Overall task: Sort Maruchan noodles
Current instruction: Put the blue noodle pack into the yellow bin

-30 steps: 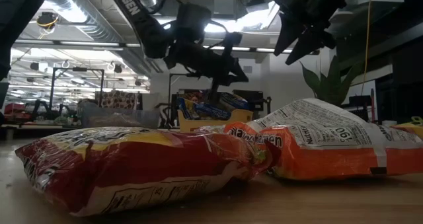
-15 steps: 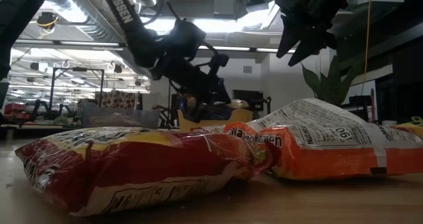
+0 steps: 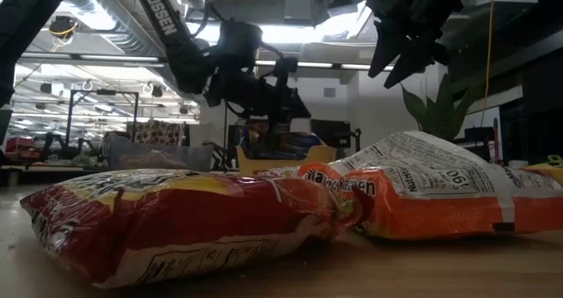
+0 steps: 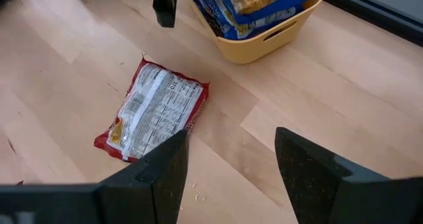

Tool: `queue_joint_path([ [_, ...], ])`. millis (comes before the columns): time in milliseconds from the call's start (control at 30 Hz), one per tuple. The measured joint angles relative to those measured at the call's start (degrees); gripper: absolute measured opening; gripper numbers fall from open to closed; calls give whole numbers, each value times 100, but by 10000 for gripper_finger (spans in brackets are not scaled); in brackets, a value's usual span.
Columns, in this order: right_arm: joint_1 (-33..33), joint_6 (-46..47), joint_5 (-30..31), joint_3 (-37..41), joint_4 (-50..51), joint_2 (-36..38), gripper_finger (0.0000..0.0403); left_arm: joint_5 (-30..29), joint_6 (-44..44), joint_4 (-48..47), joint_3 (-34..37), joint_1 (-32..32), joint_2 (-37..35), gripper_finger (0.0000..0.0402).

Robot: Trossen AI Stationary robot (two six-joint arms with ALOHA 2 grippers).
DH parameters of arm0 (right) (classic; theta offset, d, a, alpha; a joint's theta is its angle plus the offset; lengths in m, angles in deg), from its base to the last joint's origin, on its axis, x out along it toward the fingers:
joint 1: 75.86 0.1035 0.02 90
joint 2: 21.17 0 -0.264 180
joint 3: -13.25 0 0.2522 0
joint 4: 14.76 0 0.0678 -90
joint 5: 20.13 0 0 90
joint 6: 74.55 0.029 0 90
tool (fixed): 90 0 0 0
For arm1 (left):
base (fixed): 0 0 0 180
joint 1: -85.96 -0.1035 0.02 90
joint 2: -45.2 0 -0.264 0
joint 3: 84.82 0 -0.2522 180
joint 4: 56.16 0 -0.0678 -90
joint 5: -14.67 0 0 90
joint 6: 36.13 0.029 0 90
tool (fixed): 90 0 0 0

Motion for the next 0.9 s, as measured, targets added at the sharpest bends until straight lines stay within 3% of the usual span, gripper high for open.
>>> queue_joint_path([
  [167, 1, 0, 0, 0, 1, 0, 211, -169, 43, -134, 0, -184, -2, 1],
  [300, 1, 0, 0, 0, 1, 0, 211, -114, -46, -972, 2, -319, 0, 1],
  [600, 1, -3, 59, 0, 1, 0, 211, 19, -28, -1194, -2, -348, -11, 1],
  [700, 1, -7, 59, 0, -1, 0, 211, 243, 162, -857, 0, -354, -7, 1],
  [900, 0, -138, 62, -2, -14, 0, 211, 1206, 753, 743, 0, -481, -2, 1],
])
